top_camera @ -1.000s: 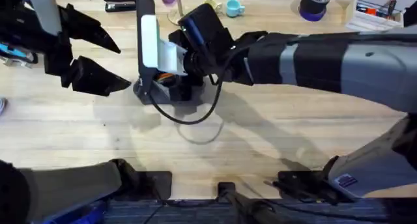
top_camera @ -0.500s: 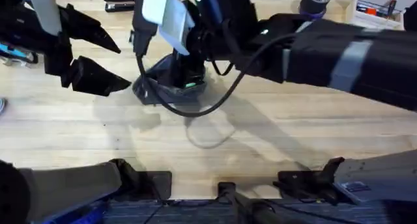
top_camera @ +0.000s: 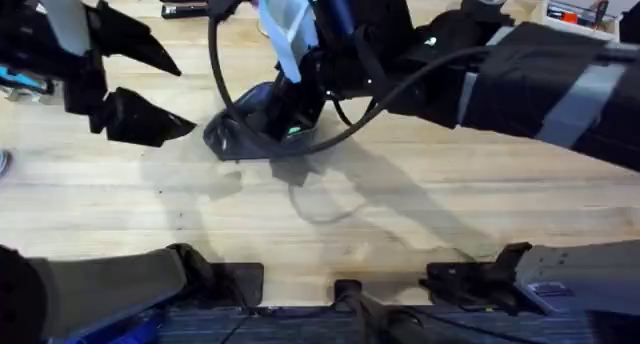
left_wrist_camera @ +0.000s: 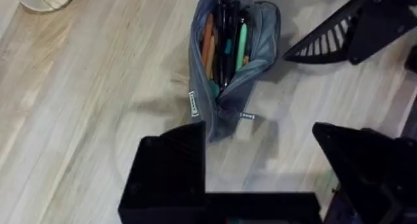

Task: Unzip the bag, pick up the pens from the table one at a time and place them inside, then zip the bag closed.

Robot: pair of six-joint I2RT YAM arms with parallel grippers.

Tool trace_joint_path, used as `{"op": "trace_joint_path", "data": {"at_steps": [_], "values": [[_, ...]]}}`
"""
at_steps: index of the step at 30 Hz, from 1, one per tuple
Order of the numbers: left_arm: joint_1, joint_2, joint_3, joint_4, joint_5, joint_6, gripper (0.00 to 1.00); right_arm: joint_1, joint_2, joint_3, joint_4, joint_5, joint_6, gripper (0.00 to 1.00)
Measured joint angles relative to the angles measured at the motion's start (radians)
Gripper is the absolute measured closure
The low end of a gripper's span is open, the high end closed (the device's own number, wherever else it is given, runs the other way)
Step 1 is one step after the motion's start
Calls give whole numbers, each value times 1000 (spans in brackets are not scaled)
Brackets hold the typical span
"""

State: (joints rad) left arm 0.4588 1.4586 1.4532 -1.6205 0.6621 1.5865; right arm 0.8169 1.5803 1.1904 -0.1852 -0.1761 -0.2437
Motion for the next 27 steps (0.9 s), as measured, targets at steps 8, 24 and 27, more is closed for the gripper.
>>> {"op": "trace_joint_path", "data": {"at_steps": [8,24,27], "values": [[134,0,0,-33,31,191,6,0,0,0,-32,0,84,4],[262,172,-124,5,53,468,6,0,-57,0,-80,-3,295,5],[262,228,-125,13,61,473,7,0,-57,0,-82,-3,361,5]]}}
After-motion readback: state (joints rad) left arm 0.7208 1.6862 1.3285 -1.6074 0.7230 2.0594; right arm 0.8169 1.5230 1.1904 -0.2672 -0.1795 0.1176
